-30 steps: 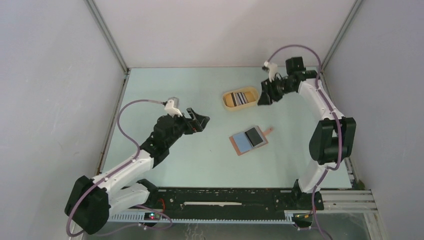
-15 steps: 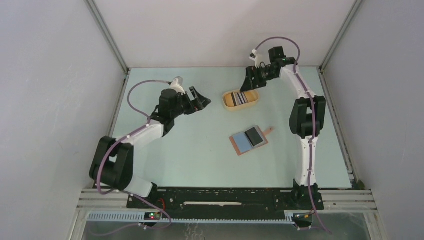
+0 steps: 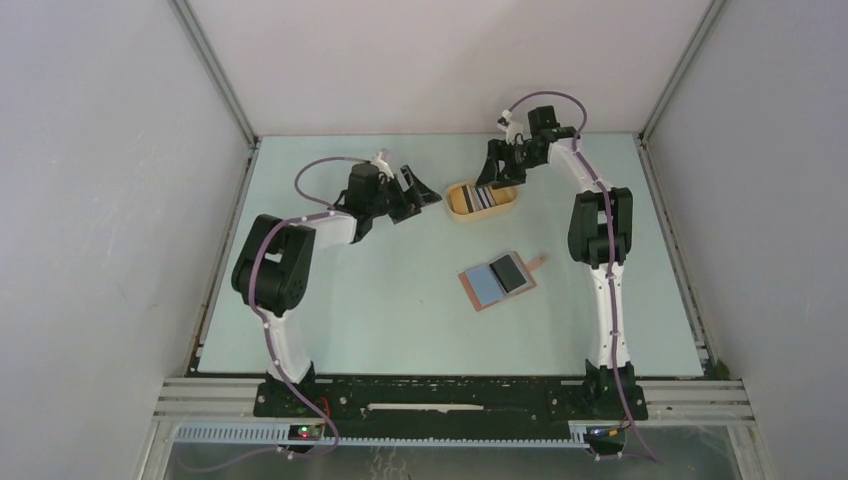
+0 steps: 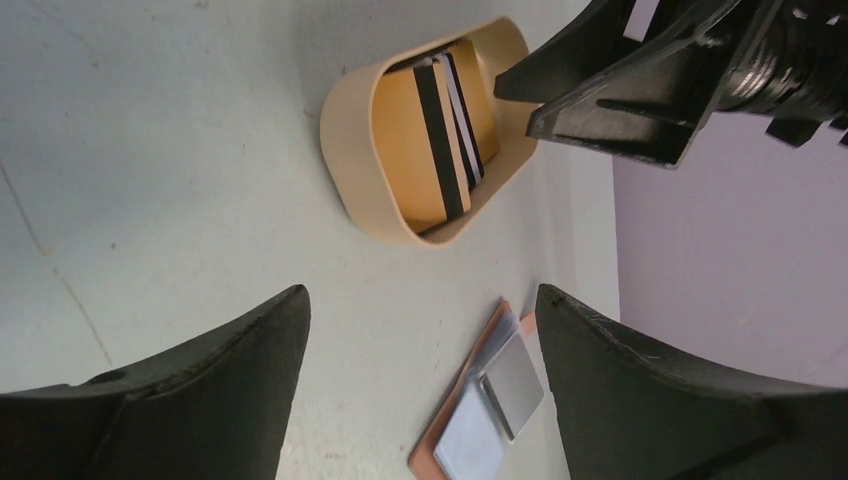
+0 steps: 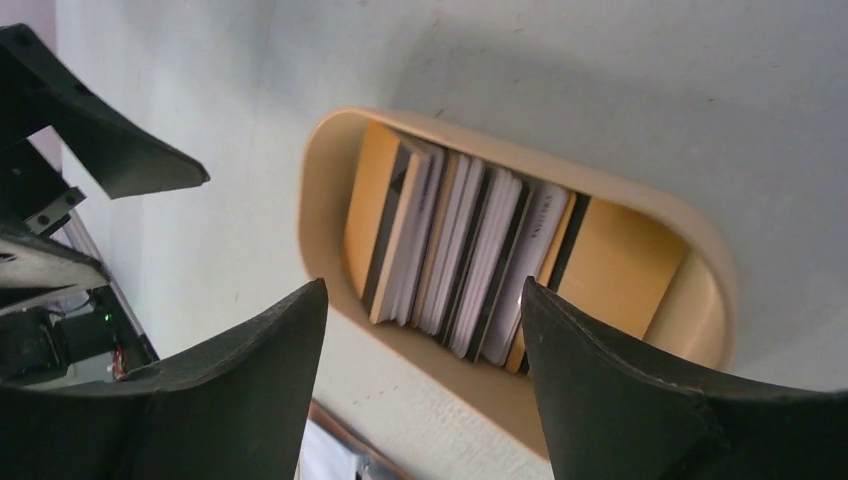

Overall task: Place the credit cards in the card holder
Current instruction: Pick up the credit card from the storage box.

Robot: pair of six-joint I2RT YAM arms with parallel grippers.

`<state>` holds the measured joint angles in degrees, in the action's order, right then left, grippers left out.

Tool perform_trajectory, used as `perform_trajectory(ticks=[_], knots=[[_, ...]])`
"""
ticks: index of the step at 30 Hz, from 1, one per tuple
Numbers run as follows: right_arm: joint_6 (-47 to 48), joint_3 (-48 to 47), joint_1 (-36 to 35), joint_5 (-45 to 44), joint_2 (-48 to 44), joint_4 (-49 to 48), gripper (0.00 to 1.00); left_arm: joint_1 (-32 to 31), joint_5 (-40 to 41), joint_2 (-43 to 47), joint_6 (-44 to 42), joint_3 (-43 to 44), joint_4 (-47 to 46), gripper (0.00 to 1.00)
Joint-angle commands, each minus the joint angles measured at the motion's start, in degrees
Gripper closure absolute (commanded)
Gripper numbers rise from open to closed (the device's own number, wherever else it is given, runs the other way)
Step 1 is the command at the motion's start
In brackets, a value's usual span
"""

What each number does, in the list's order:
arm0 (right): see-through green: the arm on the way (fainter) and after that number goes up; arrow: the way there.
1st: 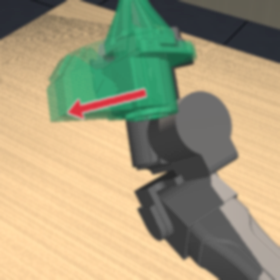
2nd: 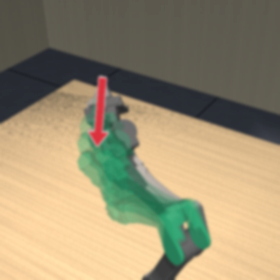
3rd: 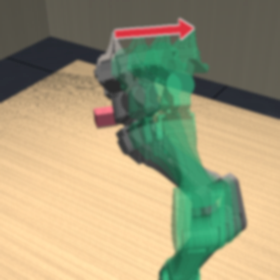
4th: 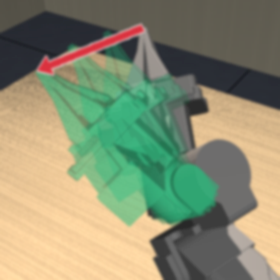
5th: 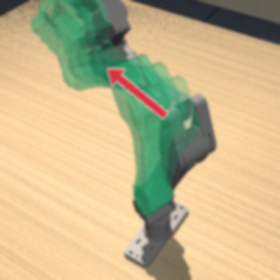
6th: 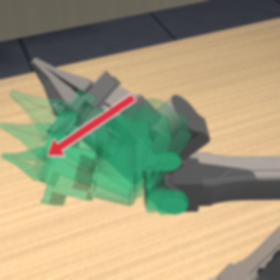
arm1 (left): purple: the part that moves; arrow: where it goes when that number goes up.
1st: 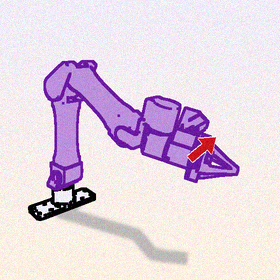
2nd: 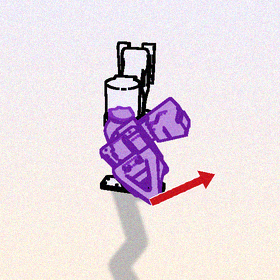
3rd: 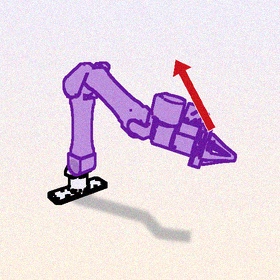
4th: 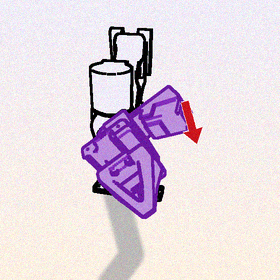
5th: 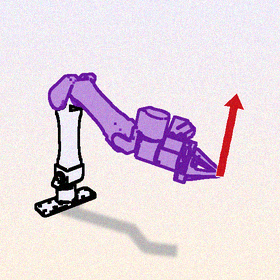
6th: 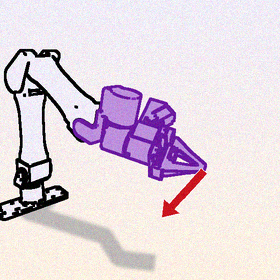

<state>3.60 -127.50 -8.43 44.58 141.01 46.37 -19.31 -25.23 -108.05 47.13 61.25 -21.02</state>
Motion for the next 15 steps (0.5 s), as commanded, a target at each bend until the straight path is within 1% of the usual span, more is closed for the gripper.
perform_trajectory(ticks=[1,8,15], knots=[[-4.8,-4.3,-0.8,-3.8,2.1,-3.2,0.21,0.3,-0.5,-3.5,1.6,7.3,0.6,0.14],[-6.7,-5.5,-1.4,-4.9,4.4,-2.9,0.23,0.0,-1.4,-8.6,2.4,12.2,4.6,0.27],[-8.0,-4.9,-1.7,-3.8,5.2,-2.5,0.24,-0.7,-2.9,-12.0,2.0,16.4,6.8,0.33]])
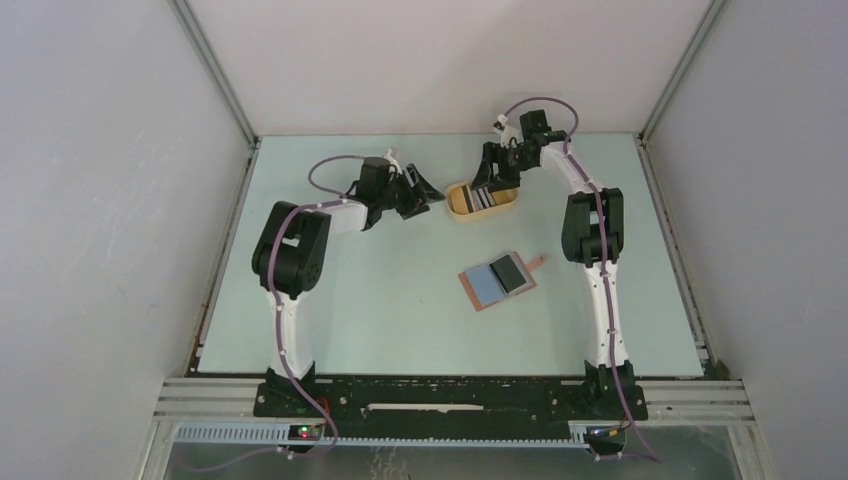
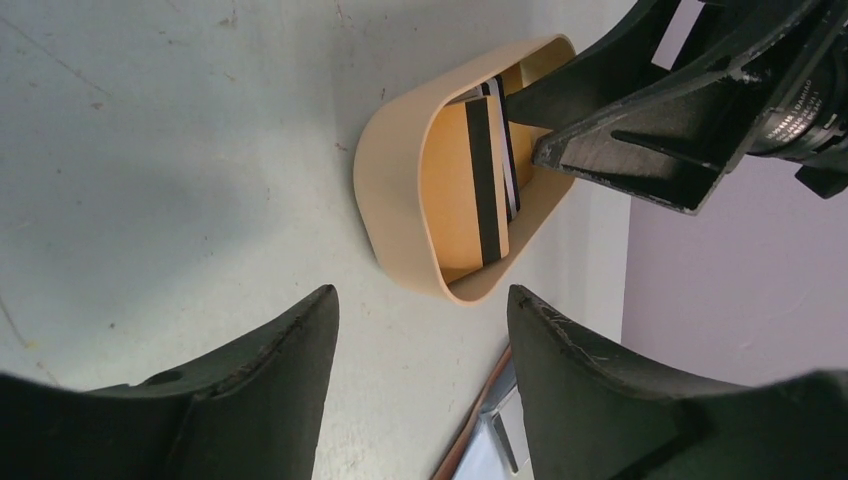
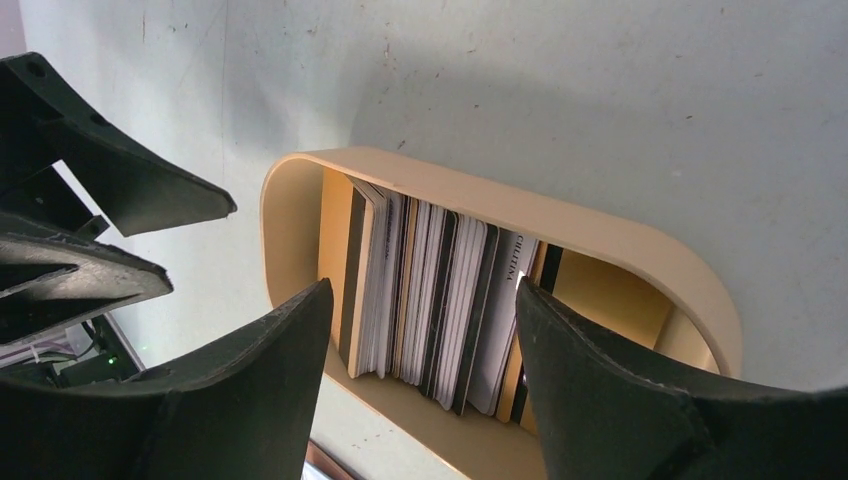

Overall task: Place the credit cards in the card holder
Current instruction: Pick up the credit card from the storage box.

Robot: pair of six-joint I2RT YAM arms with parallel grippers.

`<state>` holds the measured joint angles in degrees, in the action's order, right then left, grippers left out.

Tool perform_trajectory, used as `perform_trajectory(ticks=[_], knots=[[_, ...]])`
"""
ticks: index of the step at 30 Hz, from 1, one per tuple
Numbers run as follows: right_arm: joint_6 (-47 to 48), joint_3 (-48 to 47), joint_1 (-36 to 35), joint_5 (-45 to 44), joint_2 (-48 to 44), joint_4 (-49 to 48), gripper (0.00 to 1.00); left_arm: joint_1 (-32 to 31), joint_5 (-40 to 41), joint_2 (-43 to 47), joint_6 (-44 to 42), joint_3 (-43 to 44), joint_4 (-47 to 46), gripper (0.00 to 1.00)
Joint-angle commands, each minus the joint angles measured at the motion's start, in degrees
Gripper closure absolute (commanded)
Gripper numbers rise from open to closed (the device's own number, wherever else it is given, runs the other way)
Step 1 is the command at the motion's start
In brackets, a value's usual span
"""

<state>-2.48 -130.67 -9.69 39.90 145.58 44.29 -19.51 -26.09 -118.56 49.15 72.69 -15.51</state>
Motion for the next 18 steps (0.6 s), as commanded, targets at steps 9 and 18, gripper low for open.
perform_trajectory(ticks=[9,18], knots=[[-3.8,0.8,-0.4,4.0,0.3,-0.3,0.26,-1.1,-3.0,-4.3,-1.3,8.6,4.3,0.36],[-6.3,3.7,-0.7,7.7,-0.4,-1.1,0.27,-1.4,-3.9,-5.7,-1.8,10.2,5.5,0.40]])
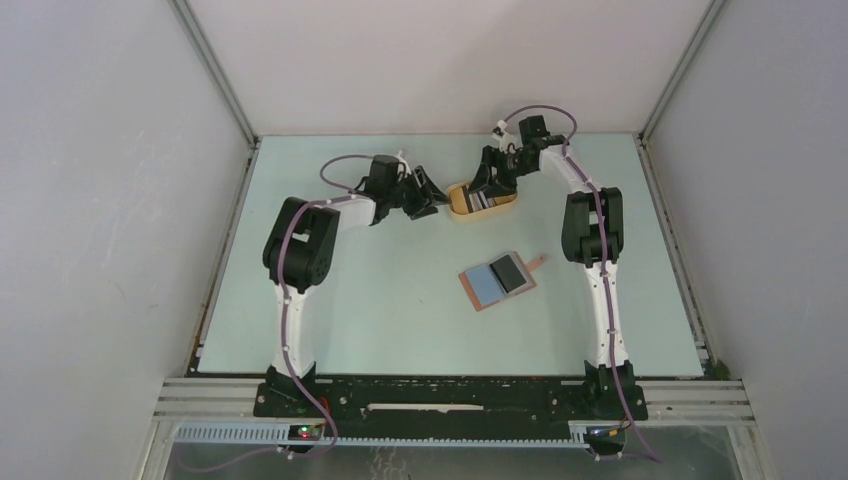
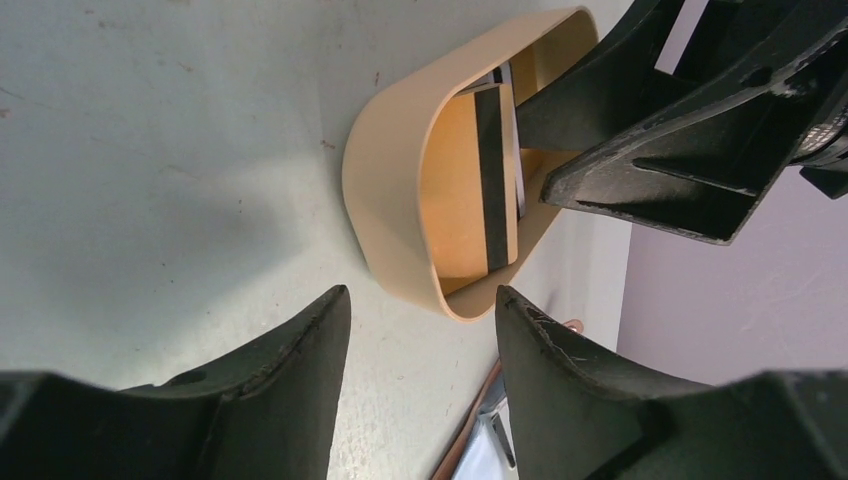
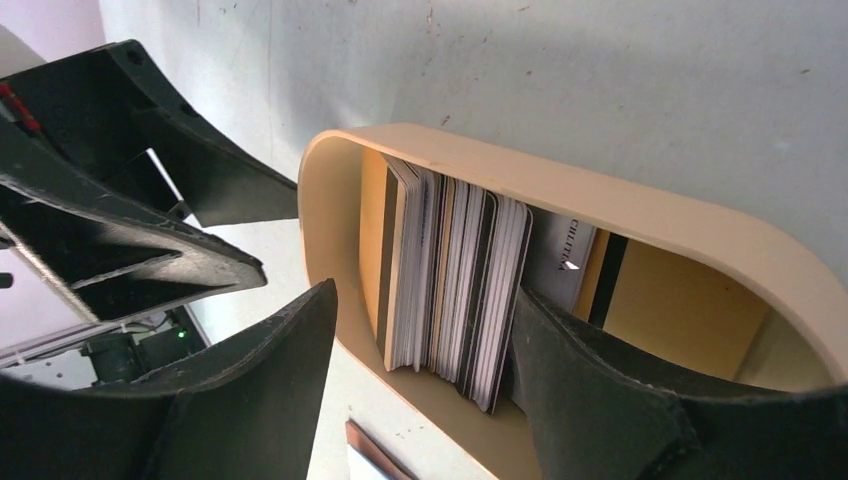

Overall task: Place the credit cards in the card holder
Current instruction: Pick up the credit card from the storage box.

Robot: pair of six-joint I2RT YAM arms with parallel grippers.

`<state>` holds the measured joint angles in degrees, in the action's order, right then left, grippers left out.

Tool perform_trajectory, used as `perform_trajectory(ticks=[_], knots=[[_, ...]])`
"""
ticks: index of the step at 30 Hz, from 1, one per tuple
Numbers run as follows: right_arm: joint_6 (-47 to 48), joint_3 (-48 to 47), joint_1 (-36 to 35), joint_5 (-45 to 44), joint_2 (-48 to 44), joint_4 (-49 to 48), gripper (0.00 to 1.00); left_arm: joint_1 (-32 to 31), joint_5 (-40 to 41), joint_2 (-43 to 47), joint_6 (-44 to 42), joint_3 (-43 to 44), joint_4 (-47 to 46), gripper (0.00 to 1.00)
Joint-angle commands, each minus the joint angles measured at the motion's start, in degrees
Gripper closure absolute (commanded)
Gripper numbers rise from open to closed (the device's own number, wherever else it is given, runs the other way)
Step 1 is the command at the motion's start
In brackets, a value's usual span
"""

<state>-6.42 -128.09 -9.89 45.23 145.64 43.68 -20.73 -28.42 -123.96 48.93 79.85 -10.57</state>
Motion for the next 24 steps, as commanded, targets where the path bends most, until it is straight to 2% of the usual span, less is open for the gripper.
perform_trajectory(ticks=[1,19,24], knots=[[-2.8,1.4,-0.4,2.8,-0.6,-0.7,0.27,-0.3,-1.7,-0.4,-1.6,3.0,0.6,0.40],[-14.2,6.6,1.0,19.2,-2.3,-12.0,0.32,-0.5,-2.7,0.2,-1.6,2.5,0.5,0.46],[-11.6,4.2,0.2,15.8,-0.4,-9.5,0.27,-0.5,-3.0,0.2,-1.6,2.5,0.5,0.47]])
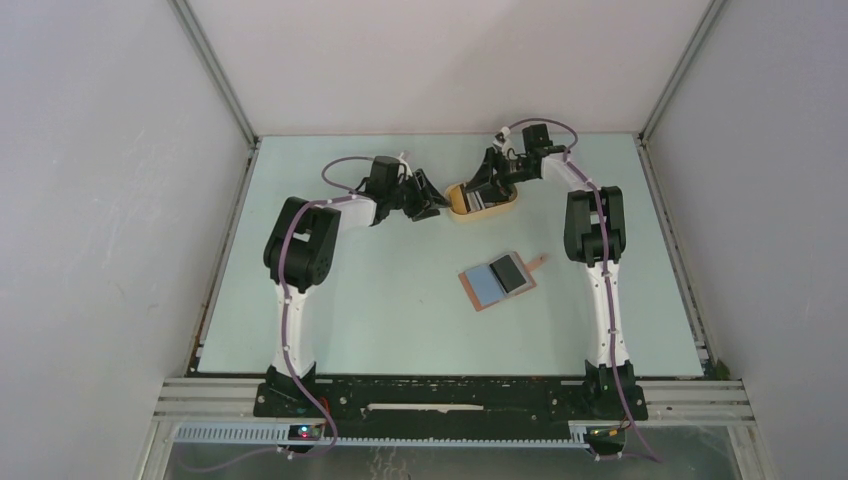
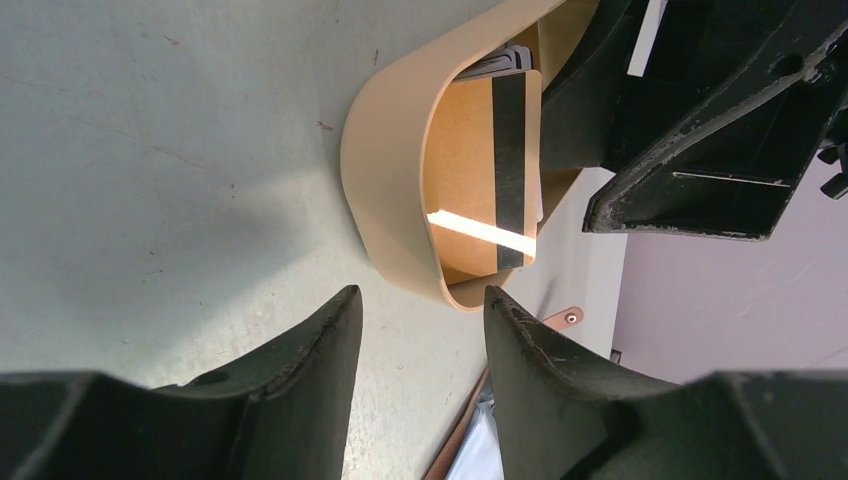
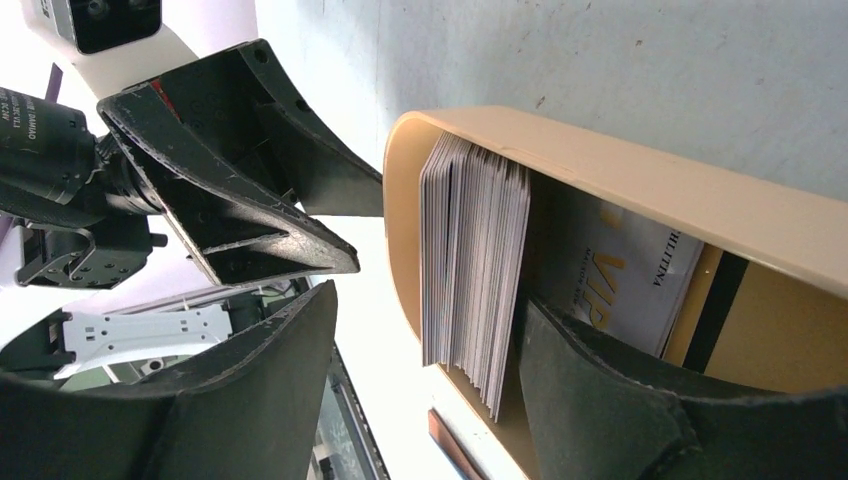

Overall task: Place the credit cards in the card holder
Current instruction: Pick up the credit card from the storage box.

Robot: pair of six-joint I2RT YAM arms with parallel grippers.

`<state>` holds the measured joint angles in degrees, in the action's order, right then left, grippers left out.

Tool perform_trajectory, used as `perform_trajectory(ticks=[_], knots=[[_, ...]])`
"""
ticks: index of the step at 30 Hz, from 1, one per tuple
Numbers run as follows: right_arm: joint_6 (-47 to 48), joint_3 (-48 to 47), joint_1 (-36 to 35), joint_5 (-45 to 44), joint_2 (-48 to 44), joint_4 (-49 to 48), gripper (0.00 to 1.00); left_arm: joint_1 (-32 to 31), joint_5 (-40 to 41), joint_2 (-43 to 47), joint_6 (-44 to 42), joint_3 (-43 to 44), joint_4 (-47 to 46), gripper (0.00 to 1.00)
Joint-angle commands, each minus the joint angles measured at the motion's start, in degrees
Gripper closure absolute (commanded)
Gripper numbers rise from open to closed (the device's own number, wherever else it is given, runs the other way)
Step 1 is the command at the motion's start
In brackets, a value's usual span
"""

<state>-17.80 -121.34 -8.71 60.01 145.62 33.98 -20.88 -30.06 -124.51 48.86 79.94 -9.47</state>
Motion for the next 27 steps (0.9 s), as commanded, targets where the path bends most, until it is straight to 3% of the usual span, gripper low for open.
perform_trajectory(ticks=[1,7,27], knots=[[0.0,-3.1,-1.1,0.7,0.0,0.4,0.27,-0.3,-1.4,0.7,-1.6,2.5,-0.6,0.47],[1.3,-4.9,-2.2,-2.7,1.7,2.4,0.26,-0.3,-1.5,0.7,-1.7,2.7,-0.2,0.48],[1.9,-4.4,1.0,-0.9,-2.1,3.2,0.33,-0.2,-1.3,1.2,-2.5,1.7,0.2,0.49]])
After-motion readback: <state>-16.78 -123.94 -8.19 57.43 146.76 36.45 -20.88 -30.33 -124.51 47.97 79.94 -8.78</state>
